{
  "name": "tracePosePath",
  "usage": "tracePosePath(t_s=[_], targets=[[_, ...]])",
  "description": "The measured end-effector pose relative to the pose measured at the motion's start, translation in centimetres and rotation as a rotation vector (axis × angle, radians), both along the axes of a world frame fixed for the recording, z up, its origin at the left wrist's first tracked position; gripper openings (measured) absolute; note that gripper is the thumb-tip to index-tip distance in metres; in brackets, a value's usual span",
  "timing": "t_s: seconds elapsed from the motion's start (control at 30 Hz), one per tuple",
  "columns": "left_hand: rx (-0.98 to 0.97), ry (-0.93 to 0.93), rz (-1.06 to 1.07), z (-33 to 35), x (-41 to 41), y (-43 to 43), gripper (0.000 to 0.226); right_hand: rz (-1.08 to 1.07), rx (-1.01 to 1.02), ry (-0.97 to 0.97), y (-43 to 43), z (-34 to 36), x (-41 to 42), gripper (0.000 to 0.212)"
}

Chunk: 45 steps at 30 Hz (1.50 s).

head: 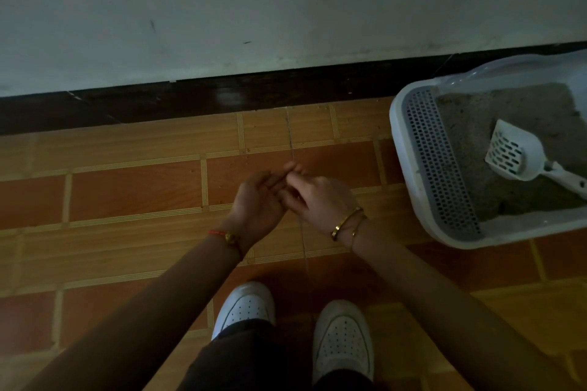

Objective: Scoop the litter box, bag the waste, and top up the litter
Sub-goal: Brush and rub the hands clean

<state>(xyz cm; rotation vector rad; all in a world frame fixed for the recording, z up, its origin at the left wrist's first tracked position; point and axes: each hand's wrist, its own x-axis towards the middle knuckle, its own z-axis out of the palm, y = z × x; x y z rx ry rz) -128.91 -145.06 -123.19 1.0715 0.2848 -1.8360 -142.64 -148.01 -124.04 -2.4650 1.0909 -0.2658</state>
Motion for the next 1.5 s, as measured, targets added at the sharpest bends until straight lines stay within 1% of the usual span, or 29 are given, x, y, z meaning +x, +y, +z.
tracePosePath(t_s=[0.07,0.13,0.2,0.27,0.37,0.43,0.5,0.63,0.67,0.73,0.8,0.87,0.9,0.93,0.97,1.0,1.1,1.17,1.23,1.3,1.33,1.4,1.47,1.5], targets=[[0.016,0.019,0.048,0.1,0.6,0.2,0.041,-0.049,0.008,-0.069,-0.4,0.2,-0.2,0.022],[0.041,0.041,0.123,0.1,1.3,0.5,0.04,-0.134,0.0,-0.065,-1.2,-0.3,-0.5,0.025],[0.06,0.027,0.193,0.0,2.3,0.8,0.04,-0.21,0.01,0.054,-2.0,-0.8,-0.6,0.026],[0.068,-0.002,0.257,-0.1,3.6,1.1,0.038,-0.209,0.049,0.218,-2.5,-2.1,-0.8,0.029],[0.066,-0.018,0.324,-0.2,5.3,1.7,0.037,-0.166,0.134,0.285,-1.8,-3.7,-0.1,0.04],[0.063,-0.04,0.341,-0.2,6.1,2.1,0.037,-0.097,0.047,0.401,-1.0,-4.4,0.8,0.047],[0.06,-0.051,0.354,-0.3,6.4,2.3,0.038,-0.036,-0.102,0.486,-0.2,-4.9,1.3,0.044],[0.054,-0.043,0.36,-0.4,6.6,2.4,0.038,-0.076,-0.332,0.49,0.5,-5.1,1.9,0.016],[0.056,-0.042,0.36,-0.4,6.6,2.4,0.038,-0.087,-0.358,0.497,0.5,-5.3,1.9,0.012],[0.057,-0.043,0.359,-0.4,6.6,2.4,0.038,-0.129,-0.394,0.511,0.7,-5.1,2.0,0.024],[0.057,-0.05,0.353,-0.3,6.5,2.4,0.038,-0.155,-0.397,0.539,0.8,-5.0,2.2,0.024],[0.054,-0.052,0.337,-0.3,6.3,2.4,0.039,-0.156,-0.383,0.565,0.9,-4.9,2.3,0.029],[0.053,-0.053,0.325,-0.3,6.1,2.4,0.039,-0.152,-0.367,0.58,0.9,-4.7,2.4,0.026],[0.053,-0.057,0.311,-0.4,5.9,2.4,0.039,-0.144,-0.372,0.578,0.8,-4.6,2.4,0.018],[0.053,-0.061,0.295,-0.4,5.7,2.3,0.039,-0.147,-0.357,0.568,0.7,-4.5,2.4,0.01],[0.054,-0.064,0.28,-0.5,5.5,2.3,0.038,-0.151,-0.35,0.539,0.5,-4.7,2.3,0.008],[0.053,-0.063,0.243,-0.6,4.9,2.3,0.039,-0.14,-0.299,0.495,0.4,-4.8,2.3,0.021],[0.062,-0.065,0.22,-0.8,4.5,2.3,0.04,-0.14,-0.305,0.43,0.3,-4.2,2.4,0.023],[0.069,-0.065,0.192,-0.8,4.2,2.4,0.04,-0.128,-0.299,0.27,0.4,-3.3,3.0,0.02],[0.068,-0.071,0.149,-0.8,4.1,2.6,0.04,-0.034,-0.228,0.066,0.7,-2.5,4.4,0.015],[0.07,-0.082,0.133,-0.8,4.0,2.6,0.039,0.014,-0.195,-0.005,1.0,-2.3,5.3,0.016],[0.067,-0.113,0.118,-0.6,4.3,2.8,0.038,0.061,-0.169,-0.113,1.3,-1.9,7.1,0.018],[0.056,-0.121,0.151,-0.5,4.9,3.0,0.037,0.032,-0.097,-0.222,1.0,-1.8,8.2,0.018],[0.054,-0.111,0.191,-0.5,5.4,3.1,0.037,0.002,-0.047,-0.236,0.5,-1.6,8.5,0.019]])
